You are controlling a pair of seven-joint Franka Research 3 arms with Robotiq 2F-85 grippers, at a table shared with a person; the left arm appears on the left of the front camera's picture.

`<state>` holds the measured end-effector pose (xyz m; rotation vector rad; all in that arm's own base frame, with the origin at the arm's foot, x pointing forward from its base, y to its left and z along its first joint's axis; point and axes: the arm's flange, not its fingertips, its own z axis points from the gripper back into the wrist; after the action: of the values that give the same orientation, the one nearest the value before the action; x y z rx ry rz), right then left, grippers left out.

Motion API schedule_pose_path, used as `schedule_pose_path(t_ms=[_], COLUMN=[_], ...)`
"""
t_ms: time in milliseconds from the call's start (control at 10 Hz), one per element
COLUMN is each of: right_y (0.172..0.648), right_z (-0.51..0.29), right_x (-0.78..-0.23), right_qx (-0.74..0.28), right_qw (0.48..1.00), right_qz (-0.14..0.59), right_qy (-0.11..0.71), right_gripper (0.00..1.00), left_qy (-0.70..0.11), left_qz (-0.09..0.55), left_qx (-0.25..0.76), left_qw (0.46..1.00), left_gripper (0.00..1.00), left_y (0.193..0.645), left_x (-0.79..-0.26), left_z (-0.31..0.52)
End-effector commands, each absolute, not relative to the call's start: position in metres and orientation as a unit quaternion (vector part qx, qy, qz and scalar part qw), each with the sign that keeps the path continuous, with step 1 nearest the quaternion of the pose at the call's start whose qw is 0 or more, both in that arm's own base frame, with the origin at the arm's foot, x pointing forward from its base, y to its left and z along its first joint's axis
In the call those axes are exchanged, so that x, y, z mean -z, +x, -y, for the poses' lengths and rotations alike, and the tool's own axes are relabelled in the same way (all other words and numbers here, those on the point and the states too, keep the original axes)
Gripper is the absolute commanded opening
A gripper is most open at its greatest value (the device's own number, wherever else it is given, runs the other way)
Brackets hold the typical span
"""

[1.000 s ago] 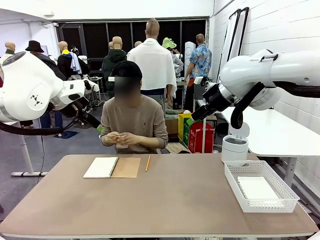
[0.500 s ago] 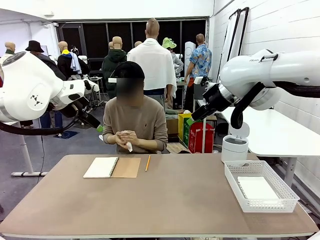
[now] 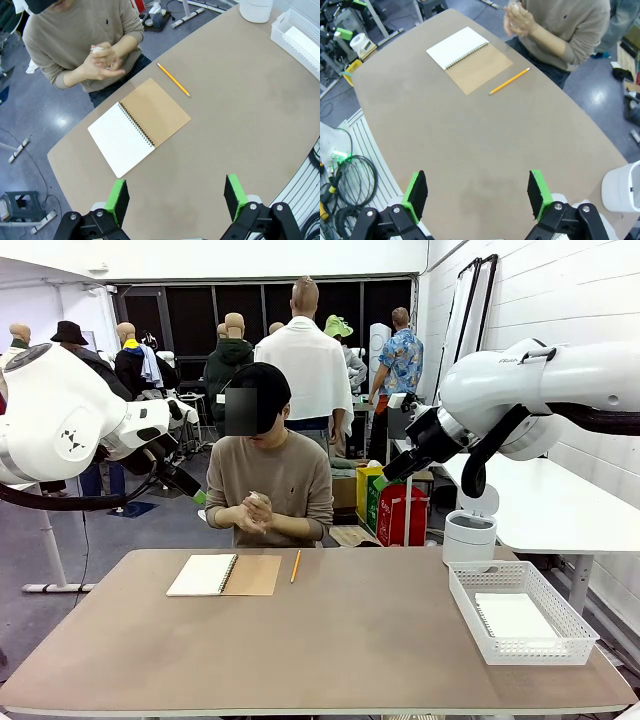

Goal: Sort the paper based on its condition.
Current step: If a person hands you a paper, place it in the Organizing basket , and if it's crumpled, put it in the Trash can.

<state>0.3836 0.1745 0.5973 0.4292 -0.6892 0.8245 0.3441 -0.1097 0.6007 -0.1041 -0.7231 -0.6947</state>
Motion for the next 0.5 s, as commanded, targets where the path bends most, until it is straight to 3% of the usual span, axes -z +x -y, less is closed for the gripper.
schedule_pose_path(t_ms=[0, 400], right_y=[0.3831, 0.3831], right_z=[-0.1744, -0.1744], right_x=[-0.5976, -0.5976], right_qx=[-0.390, -0.390], right_qw=[0.837, 0.837], right_qz=[0.326, 0.326], right_qy=[0.203, 0.203], right_gripper=[1.00, 1.00], left_qy=[-0.054, -0.054], left_qz=[0.351, 0.351], left_qx=[0.334, 0.334], left_qw=[0.873, 0.873], left_gripper=[1.00, 1.00], left_y=[0.3447, 0.3447], left_x=[-0.6014, -0.6014], left_z=[0.1087, 0.1087])
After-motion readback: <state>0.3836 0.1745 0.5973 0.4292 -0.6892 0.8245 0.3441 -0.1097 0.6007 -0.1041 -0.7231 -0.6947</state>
